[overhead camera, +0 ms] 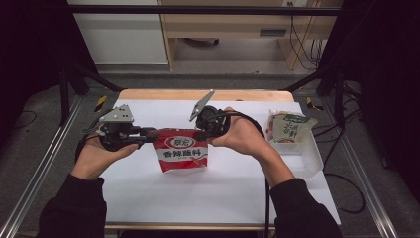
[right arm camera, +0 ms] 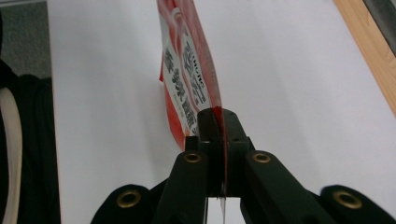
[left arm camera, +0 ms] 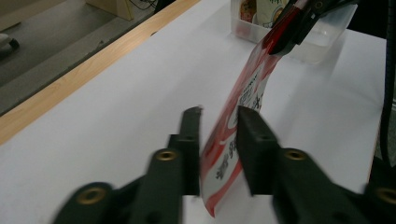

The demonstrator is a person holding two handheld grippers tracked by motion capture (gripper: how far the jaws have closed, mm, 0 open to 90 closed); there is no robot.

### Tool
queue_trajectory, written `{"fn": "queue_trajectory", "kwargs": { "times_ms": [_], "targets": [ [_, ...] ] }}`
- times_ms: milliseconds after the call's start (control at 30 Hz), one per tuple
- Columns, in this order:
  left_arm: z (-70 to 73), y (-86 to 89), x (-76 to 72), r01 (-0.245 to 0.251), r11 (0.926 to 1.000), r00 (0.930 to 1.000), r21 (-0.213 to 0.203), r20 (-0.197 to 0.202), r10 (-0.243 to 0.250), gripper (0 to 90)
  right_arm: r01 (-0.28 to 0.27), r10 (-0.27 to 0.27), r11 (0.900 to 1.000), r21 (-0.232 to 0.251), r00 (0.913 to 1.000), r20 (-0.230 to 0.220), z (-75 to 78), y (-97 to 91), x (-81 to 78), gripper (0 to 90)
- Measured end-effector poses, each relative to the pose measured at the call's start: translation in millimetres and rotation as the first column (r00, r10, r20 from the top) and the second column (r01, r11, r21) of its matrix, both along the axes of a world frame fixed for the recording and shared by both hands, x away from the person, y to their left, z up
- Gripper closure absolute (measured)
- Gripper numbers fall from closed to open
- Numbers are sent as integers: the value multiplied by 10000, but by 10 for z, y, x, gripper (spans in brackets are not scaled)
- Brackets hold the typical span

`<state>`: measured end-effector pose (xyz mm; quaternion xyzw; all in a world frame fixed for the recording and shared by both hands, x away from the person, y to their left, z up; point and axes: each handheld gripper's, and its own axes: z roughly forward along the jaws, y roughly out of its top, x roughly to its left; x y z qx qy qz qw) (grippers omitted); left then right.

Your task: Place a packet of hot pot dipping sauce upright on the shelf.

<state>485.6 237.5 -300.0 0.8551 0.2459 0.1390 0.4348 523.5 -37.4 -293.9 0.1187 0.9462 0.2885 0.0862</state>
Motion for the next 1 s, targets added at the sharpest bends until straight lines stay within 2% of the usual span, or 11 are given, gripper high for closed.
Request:
{"fn": "queue_trajectory", "kwargs": {
  "times_ms": [33, 200, 367, 567, 800, 867, 1000],
  "targets": [
    [-39, -8, 10, -275, 9996, 9996, 13, 13, 275, 556, 166, -166, 9998, -80, 9999, -4, -14, -28, 14, 900],
    [-191, -22, -8, -611, 9980, 9981, 161, 75, 610, 345, 474, -474, 9989, 37, 9988, -138, -19, -165, 77, 900],
    [-336, 17, -42, -847, 9956, 9964, 411, 7, 847, 241, 743, -742, 9972, 88, 9972, -131, 8, -287, 113, 900],
    [-549, 94, -60, -1175, 9913, 9927, 594, -187, 1188, 185, 1011, -1009, 9948, 137, 9948, -152, 25, -422, 159, 900],
    [-807, 160, -62, -1442, 9856, 9876, 884, -489, 1489, 166, 1234, -1231, 9921, 216, 9923, -158, 61, -552, 175, 900],
    [-862, 163, -61, -1470, 9827, 9866, 1128, -544, 1539, 156, 1304, -1301, 9911, 279, 9914, -134, 82, -586, 174, 900],
    [-916, 173, -49, -1546, 9808, 9846, 1192, -631, 1629, 148, 1411, -1410, 9894, 348, 9900, -51, 115, -650, 179, 900]
  ]
}}
